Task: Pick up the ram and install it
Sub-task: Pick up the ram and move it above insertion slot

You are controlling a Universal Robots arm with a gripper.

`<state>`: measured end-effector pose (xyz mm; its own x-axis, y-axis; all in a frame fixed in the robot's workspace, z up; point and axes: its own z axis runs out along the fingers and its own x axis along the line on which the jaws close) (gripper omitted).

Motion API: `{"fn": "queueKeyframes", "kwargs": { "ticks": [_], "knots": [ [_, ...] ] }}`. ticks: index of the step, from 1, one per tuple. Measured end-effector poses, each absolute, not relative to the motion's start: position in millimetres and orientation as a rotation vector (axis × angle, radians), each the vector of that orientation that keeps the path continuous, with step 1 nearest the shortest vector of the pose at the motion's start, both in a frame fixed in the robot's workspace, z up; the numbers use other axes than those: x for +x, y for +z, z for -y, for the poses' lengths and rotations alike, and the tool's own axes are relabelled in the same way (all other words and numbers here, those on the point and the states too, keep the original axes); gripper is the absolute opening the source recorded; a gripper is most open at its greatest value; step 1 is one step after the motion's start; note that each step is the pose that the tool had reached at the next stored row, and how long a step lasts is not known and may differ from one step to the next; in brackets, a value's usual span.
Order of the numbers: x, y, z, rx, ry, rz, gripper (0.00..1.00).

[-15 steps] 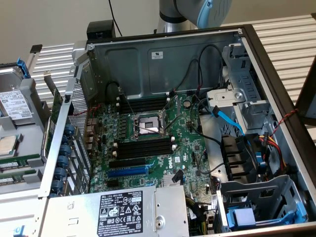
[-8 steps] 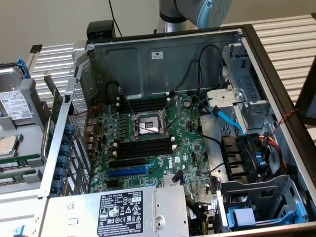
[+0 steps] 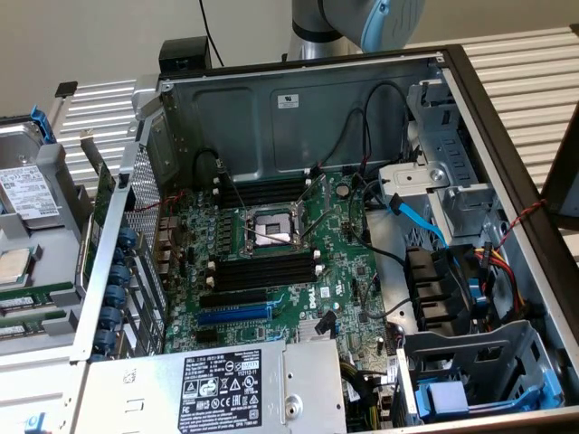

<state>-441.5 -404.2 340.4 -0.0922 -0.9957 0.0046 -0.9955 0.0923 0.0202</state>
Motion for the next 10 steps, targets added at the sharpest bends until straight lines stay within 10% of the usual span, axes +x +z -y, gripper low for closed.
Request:
{"fn": "queueKeyframes", "kwargs": {
  "ticks": [10],
  "knots": [
    [-441.5,334.6,404.2,2.277,-0.021,2.127,0.11]
  ]
}}
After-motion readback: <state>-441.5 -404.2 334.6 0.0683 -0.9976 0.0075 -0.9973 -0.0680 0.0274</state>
